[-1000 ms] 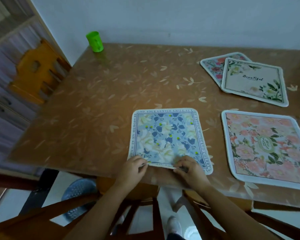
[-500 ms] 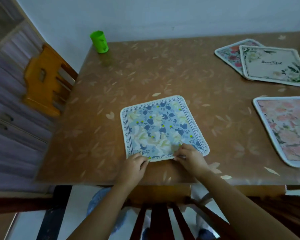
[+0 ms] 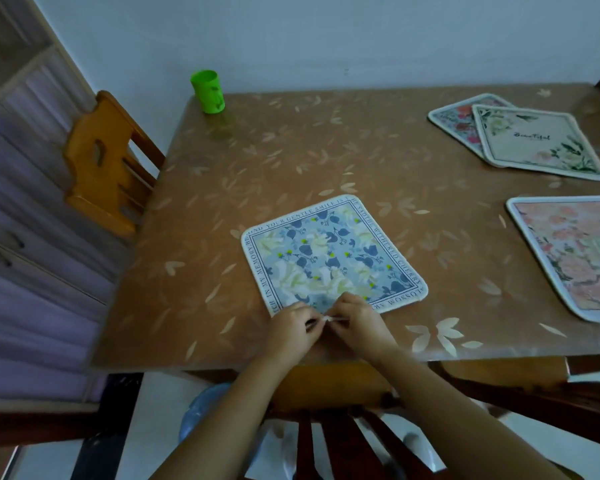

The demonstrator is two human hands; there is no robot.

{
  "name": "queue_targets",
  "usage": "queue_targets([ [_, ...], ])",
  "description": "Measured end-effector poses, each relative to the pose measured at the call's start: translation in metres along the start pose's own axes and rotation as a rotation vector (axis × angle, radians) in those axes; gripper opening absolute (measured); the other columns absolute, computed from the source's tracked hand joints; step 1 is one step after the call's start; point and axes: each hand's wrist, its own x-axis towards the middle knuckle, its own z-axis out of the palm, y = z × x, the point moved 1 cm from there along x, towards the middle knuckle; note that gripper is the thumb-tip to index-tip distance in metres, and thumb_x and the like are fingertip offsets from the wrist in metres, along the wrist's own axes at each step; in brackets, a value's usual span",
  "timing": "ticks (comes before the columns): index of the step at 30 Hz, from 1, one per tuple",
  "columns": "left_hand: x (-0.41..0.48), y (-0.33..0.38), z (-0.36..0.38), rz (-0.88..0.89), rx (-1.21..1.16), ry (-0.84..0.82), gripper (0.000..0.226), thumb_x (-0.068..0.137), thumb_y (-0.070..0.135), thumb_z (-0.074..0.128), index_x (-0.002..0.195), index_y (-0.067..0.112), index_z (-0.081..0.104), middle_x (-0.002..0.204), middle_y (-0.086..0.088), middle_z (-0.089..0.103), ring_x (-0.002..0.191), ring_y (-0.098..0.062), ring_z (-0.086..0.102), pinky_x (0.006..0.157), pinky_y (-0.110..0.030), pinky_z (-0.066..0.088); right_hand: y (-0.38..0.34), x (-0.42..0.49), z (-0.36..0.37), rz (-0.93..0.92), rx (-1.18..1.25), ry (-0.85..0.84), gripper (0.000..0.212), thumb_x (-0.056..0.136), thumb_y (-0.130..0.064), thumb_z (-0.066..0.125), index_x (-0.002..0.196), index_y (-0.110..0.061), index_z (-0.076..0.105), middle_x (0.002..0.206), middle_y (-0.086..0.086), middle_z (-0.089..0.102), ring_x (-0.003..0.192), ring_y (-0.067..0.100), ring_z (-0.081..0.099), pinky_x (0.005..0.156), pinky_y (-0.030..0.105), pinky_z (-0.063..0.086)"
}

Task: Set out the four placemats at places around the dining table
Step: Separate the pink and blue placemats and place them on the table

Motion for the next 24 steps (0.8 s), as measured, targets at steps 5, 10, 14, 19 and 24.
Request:
queue_targets([
  [5, -0.006, -0.009, -0.007, 0.014, -0.091, -0.065, 0.013, 0.075, 0.005, 0.071, 0.087, 0.003, 0.069, 0.091, -0.011, 0.067, 0.084, -0.020, 0.061, 0.077, -0.016, 0.042, 0.010, -0.006, -0.011, 0.088, 0.018, 0.021, 0.006, 0.076, 0.000, 0.067, 0.080, -0.002, 0.069, 0.086, 0.013, 0.061, 0.079, 0.024, 0.060, 0.069, 0.019, 0.041],
  [10, -0.009, -0.014, -0.007, 0.047, -0.124, -0.059, 0.015, 0.068, -0.008, 0.073, 0.081, -0.001, 0.069, 0.088, -0.014, 0.067, 0.082, -0.016, 0.062, 0.078, -0.001, 0.038, 0.028, -0.018, -0.033, 0.160, -0.018, 0.013, 0.008, 0.074, -0.002, 0.071, 0.081, -0.003, 0.070, 0.090, 0.012, 0.063, 0.082, 0.025, 0.062, 0.073, 0.027, 0.047],
  [14, -0.003, -0.010, 0.004, 0.074, -0.142, -0.094, 0.012, 0.069, -0.006, 0.073, 0.079, 0.000, 0.069, 0.084, -0.013, 0.067, 0.077, -0.018, 0.063, 0.074, -0.014, 0.047, 0.041, -0.029, -0.047, 0.209, -0.039, 0.041, 0.008, 0.074, 0.000, 0.069, 0.081, -0.004, 0.070, 0.091, 0.011, 0.064, 0.082, 0.023, 0.063, 0.071, 0.022, 0.047],
  [19, 0.004, 0.004, 0.023, 0.060, -0.171, -0.092, 0.009, 0.069, 0.000, 0.076, 0.076, 0.002, 0.071, 0.075, -0.010, 0.066, 0.069, -0.016, 0.062, 0.068, -0.028, 0.053, 0.040, -0.045, -0.056, 0.168, -0.053, -0.006, 0.010, 0.074, -0.012, 0.072, 0.083, -0.013, 0.068, 0.089, -0.004, 0.057, 0.083, 0.013, 0.058, 0.073, 0.021, 0.046],
  [24, 0.011, 0.028, 0.048, 0.100, -0.171, -0.135, 0.007, 0.072, 0.005, 0.075, 0.076, 0.003, 0.070, 0.076, -0.009, 0.064, 0.072, -0.019, 0.061, 0.067, -0.030, 0.050, 0.031, -0.055, -0.059, 0.157, -0.080, -0.011, 0.010, 0.076, -0.017, 0.070, 0.085, -0.013, 0.067, 0.088, -0.005, 0.054, 0.081, 0.012, 0.056, 0.068, 0.014, 0.043],
])
